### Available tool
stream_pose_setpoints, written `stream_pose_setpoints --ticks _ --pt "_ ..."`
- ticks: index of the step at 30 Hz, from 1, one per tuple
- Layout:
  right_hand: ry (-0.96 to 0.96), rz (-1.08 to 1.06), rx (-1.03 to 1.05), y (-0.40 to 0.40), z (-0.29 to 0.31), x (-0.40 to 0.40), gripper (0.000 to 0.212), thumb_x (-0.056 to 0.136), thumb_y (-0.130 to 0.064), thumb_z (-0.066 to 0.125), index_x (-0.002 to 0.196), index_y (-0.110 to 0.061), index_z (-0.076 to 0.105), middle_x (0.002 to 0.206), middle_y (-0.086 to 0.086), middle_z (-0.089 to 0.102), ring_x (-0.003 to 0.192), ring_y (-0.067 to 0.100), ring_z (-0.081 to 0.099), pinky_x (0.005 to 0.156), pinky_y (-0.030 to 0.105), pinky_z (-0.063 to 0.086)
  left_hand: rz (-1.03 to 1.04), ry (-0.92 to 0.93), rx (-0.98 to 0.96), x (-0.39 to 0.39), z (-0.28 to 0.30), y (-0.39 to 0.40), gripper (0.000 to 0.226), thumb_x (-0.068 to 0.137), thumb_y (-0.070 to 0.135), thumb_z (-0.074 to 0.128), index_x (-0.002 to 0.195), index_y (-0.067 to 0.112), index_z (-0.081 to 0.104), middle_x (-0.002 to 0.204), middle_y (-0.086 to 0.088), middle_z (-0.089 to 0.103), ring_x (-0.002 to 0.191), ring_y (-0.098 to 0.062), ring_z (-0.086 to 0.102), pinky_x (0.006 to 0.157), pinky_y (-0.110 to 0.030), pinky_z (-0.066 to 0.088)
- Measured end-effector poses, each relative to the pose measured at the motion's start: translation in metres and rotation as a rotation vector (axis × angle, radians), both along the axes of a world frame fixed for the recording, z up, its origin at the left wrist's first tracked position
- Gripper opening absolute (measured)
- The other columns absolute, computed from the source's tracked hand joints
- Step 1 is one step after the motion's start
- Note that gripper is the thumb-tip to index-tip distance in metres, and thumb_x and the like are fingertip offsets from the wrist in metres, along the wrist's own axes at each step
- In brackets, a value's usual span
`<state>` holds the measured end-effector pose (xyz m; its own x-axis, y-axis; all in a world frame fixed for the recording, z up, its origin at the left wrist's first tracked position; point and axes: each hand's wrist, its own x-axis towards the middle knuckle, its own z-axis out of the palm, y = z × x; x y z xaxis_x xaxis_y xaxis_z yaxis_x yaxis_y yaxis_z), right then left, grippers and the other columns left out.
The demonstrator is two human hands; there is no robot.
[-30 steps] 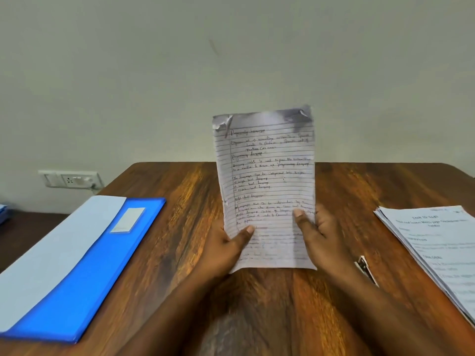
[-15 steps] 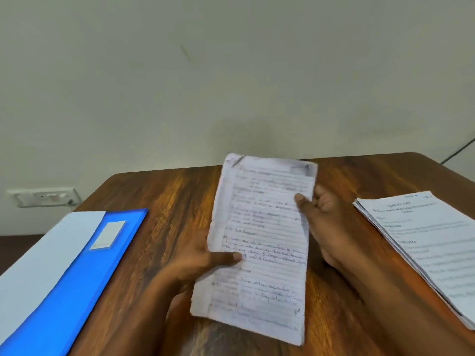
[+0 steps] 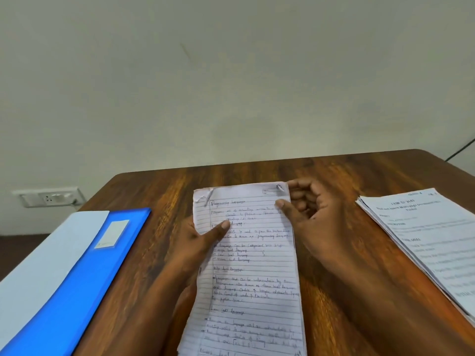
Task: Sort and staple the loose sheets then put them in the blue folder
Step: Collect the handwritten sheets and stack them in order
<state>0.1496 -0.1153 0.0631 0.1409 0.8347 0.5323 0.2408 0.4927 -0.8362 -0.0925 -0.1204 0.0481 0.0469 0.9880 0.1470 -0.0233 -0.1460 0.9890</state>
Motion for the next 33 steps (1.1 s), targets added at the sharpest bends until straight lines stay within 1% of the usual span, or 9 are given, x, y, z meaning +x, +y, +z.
stream_pose_setpoints --ticks 3,6,11,15,21,24,26,30,33 --pt "-0.028 -0.116 0.159 -0.001 0.004 0.003 0.038 0.083 -0.025 0.086 0.116 -0.019 0.067 0.101 -0.013 0.073 0.085 0.01 0.071 0.067 0.019 0.059 -0.028 0.011 0.012 0.002 -0.004 0.001 0.026 0.09 0.014 0.07 0.116 0.011 0.072 0.114 -0.009 0.079 0.107 -0.029 0.076 0.089 -0.045 0.062" --pt "-0.086 -0.144 0.255 -0.004 0.005 0.003 0.036 0.083 -0.027 0.086 0.112 -0.016 0.067 0.099 -0.009 0.071 0.081 0.011 0.07 0.064 0.025 0.06 -0.045 0.004 0.021 0.004 -0.005 0.001 0.023 0.095 0.006 0.066 0.117 0.01 0.07 0.114 -0.008 0.079 0.106 -0.026 0.076 0.081 -0.033 0.064" --pt "-0.215 -0.191 0.334 -0.006 0.002 0.003 0.033 0.083 -0.025 0.088 0.108 -0.013 0.069 0.096 -0.009 0.069 0.078 0.008 0.066 0.059 0.021 0.056 -0.04 -0.07 -0.005 0.005 -0.008 0.001 0.026 0.086 0.015 0.072 0.112 0.015 0.075 0.115 -0.012 0.078 0.109 -0.032 0.075 0.09 -0.048 0.061" --pt "-0.164 -0.168 0.335 -0.008 0.001 0.0 0.041 0.082 -0.021 0.088 0.115 -0.011 0.066 0.099 -0.012 0.069 0.084 0.007 0.068 0.064 0.015 0.055 -0.032 -0.078 0.004 0.007 -0.008 0.001 0.026 0.088 0.009 0.07 0.114 0.011 0.071 0.112 -0.009 0.079 0.105 -0.028 0.077 0.081 -0.035 0.064" --pt "-0.198 -0.186 0.431 -0.009 0.0 0.0 0.043 0.081 -0.01 0.089 0.117 -0.006 0.065 0.1 -0.008 0.072 0.088 0.007 0.071 0.065 0.021 0.058 -0.027 -0.043 0.001 0.006 -0.008 0.001 0.028 0.087 0.017 0.072 0.114 0.012 0.073 0.113 -0.01 0.079 0.107 -0.03 0.076 0.089 -0.047 0.061" --pt "-0.24 -0.207 0.481 -0.009 -0.001 0.001 0.039 0.081 -0.009 0.089 0.114 -0.005 0.068 0.1 -0.007 0.071 0.088 0.004 0.07 0.068 0.018 0.058 -0.02 -0.022 0.01 0.007 -0.007 0.0 0.021 0.089 0.013 0.071 0.11 0.013 0.073 0.109 -0.008 0.08 0.103 -0.026 0.077 0.082 -0.037 0.064" --pt "-0.252 -0.212 0.493 -0.008 -0.001 0.001 0.035 0.082 -0.009 0.088 0.113 -0.005 0.072 0.1 -0.005 0.073 0.086 0.003 0.07 0.068 0.018 0.058 -0.002 -0.009 0.011 0.008 -0.006 0.0 0.017 0.092 0.009 0.07 0.108 0.014 0.073 0.106 -0.005 0.081 0.099 -0.023 0.078 0.075 -0.03 0.064" --pt "-0.202 -0.15 0.431 -0.006 -0.002 -0.001 0.03 0.085 -0.015 0.086 0.113 -0.013 0.077 0.101 -0.005 0.077 0.085 0.006 0.072 0.067 0.021 0.059 0.015 -0.006 0.007 0.01 -0.005 0.0 0.016 0.094 0.006 0.068 0.109 0.011 0.072 0.104 -0.005 0.081 0.096 -0.021 0.079 0.072 -0.026 0.063" --pt "-0.127 -0.074 0.334 -0.005 0.001 -0.002 0.019 0.083 -0.016 0.087 0.101 -0.017 0.08 0.096 -0.009 0.077 0.079 0.01 0.073 0.061 0.022 0.059 0.035 -0.025 0.006 0.011 -0.004 0.0 0.018 0.095 0.005 0.067 0.113 0.004 0.071 0.105 -0.009 0.08 0.096 -0.023 0.079 0.07 -0.026 0.062"
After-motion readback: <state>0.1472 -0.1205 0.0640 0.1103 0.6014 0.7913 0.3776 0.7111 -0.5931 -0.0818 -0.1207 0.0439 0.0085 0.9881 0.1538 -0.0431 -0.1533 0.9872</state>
